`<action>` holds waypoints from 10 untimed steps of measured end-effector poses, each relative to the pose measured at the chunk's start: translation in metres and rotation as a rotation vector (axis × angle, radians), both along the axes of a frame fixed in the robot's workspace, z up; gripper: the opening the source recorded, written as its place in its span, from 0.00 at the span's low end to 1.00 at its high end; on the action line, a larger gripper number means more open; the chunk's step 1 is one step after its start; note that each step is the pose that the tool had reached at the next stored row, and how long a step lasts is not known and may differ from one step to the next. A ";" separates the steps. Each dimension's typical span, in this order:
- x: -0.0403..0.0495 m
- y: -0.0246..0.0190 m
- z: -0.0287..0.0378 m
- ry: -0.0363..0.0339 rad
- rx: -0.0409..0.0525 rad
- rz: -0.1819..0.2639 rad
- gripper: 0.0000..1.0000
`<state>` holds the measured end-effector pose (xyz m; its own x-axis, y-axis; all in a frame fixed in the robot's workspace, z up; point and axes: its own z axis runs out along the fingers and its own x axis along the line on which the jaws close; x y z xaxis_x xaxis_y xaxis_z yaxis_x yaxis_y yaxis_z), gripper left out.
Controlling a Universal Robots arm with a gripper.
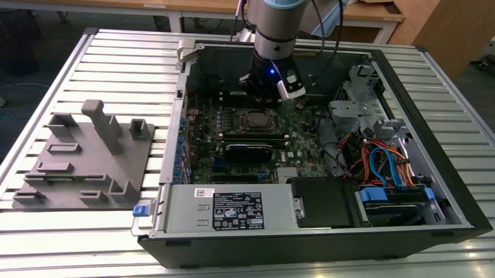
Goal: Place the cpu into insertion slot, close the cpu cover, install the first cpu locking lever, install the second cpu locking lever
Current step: 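Install the first cpu locking lever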
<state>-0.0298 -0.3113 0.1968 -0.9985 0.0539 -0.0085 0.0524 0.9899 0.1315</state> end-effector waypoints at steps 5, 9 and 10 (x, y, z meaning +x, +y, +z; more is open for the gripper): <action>-0.0001 -0.0001 0.0056 0.0002 -0.0045 0.000 0.10; -0.0001 -0.0001 0.0084 0.0002 -0.0140 0.000 0.10; -0.0001 -0.0003 0.0085 0.0002 -0.0164 0.000 0.10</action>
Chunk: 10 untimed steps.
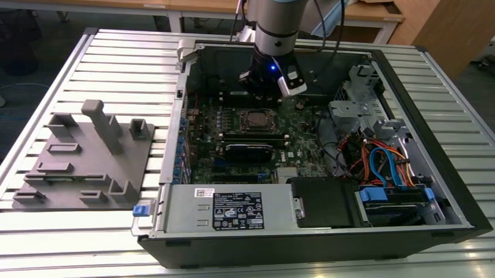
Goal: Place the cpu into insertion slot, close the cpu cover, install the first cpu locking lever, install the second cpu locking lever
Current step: 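Install the first cpu locking lever, then install the second cpu locking lever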
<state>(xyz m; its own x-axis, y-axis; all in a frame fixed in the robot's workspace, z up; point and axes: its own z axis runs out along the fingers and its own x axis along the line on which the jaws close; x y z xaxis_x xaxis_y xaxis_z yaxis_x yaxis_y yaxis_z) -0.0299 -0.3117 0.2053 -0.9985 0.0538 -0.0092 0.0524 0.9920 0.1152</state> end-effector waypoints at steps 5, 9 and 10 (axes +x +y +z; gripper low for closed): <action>0.0000 -0.0013 0.0000 0.0001 -0.0030 0.000 0.10; 0.0000 -0.0015 0.0001 0.0001 -0.0031 0.000 0.10; 0.0000 -0.0015 0.0001 0.0001 -0.0031 0.000 0.10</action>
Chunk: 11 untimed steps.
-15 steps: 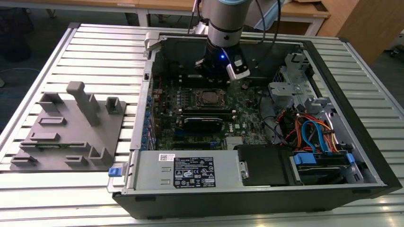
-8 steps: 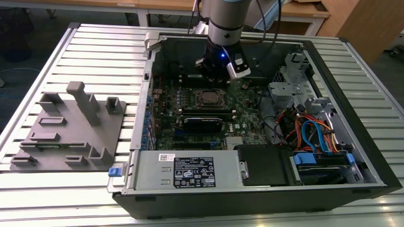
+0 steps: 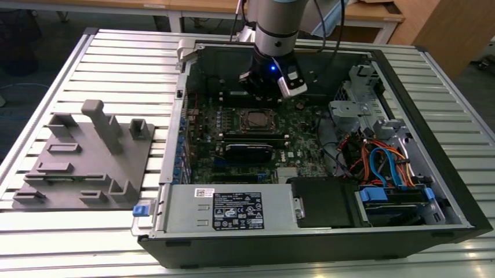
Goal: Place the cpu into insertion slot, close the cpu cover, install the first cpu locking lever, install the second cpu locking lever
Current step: 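Install the second cpu locking lever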
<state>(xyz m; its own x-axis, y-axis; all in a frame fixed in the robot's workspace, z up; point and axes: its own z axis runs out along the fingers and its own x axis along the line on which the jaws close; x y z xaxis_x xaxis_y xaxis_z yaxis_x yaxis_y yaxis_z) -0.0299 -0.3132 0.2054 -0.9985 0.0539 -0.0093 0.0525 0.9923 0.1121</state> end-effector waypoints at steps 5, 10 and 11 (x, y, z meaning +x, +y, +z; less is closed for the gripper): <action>0.0000 -0.0006 0.0000 0.0000 -0.0002 0.000 0.10; 0.0000 -0.0049 0.0000 0.0000 -0.0021 0.000 0.10; 0.0000 -0.0059 0.0000 0.0000 -0.0024 0.000 0.10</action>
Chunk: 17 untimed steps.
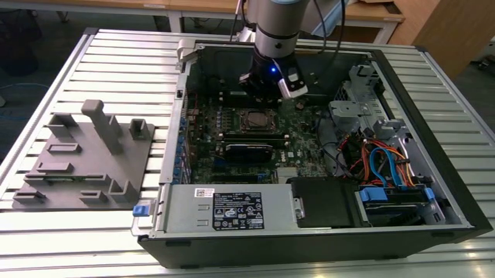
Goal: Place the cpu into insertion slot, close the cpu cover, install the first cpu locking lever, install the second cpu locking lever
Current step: 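Install the second cpu locking lever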
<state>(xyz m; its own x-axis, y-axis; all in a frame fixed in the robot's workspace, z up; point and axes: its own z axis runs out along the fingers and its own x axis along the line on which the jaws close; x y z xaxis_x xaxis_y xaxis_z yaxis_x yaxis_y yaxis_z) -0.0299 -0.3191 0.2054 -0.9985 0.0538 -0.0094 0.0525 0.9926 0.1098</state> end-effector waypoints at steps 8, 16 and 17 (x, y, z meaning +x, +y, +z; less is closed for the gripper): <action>0.0000 -0.0028 0.0025 0.0000 -0.0008 0.000 0.10; 0.0000 -0.0028 0.0155 0.0000 -0.0014 0.000 0.10; 0.0001 -0.0027 0.0160 0.0000 -0.0024 0.000 0.10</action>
<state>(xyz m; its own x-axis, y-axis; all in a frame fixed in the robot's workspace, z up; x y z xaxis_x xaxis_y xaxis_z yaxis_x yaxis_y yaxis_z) -0.0298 -0.3218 0.2214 -0.9985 0.0537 -0.0095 0.0524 0.9928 0.1074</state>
